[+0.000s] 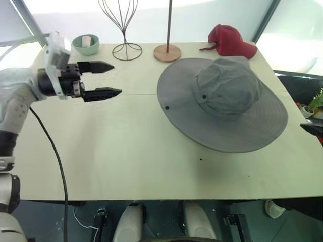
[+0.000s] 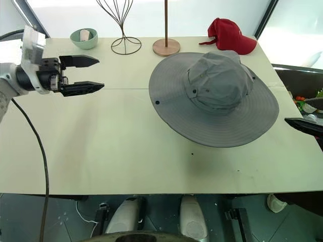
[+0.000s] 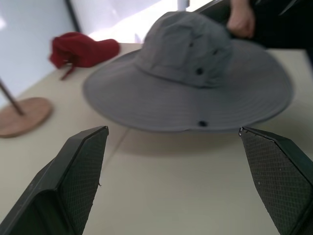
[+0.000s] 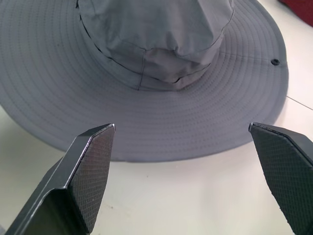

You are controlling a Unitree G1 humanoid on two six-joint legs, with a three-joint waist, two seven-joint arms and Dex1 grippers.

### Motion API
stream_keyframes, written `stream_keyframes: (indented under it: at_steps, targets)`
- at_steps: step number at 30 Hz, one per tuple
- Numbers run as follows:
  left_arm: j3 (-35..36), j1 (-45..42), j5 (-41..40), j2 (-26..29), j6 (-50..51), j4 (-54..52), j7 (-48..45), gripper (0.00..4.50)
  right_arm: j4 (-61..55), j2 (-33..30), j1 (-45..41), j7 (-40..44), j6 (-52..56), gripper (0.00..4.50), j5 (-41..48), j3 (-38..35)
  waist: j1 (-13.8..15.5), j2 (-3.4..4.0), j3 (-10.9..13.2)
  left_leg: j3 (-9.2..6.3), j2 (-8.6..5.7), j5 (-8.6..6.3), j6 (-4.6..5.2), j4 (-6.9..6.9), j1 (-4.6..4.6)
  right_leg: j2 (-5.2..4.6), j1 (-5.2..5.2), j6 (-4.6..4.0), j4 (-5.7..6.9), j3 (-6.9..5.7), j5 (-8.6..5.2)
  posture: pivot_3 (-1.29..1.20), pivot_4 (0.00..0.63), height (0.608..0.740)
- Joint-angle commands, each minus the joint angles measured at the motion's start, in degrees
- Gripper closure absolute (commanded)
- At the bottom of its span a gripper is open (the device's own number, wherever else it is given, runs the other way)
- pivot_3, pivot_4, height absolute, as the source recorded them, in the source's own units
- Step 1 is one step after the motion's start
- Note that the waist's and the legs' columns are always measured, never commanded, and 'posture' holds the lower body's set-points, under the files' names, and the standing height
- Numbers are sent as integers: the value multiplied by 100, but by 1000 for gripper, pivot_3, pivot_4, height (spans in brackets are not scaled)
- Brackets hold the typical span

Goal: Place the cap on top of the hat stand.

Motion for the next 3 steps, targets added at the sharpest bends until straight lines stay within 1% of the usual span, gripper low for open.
stream_keyframes:
  at_steps: [1,3]
  targets:
    - [415,-464,-154,-88,611,3,-414,23,173,-223,-347,79,-202,0,-58,193,-1,1,-1,-1,0,0,0,0,0,1,0,0,0,0,0,0,150,740]
    - [387,-648,127,-240,625,83,-463,23,251,-227,-506,111,-272,0,-94,356,0,2,-1,0,0,0,0,-1,0,0,-1,0,0,0,0,0,150,740]
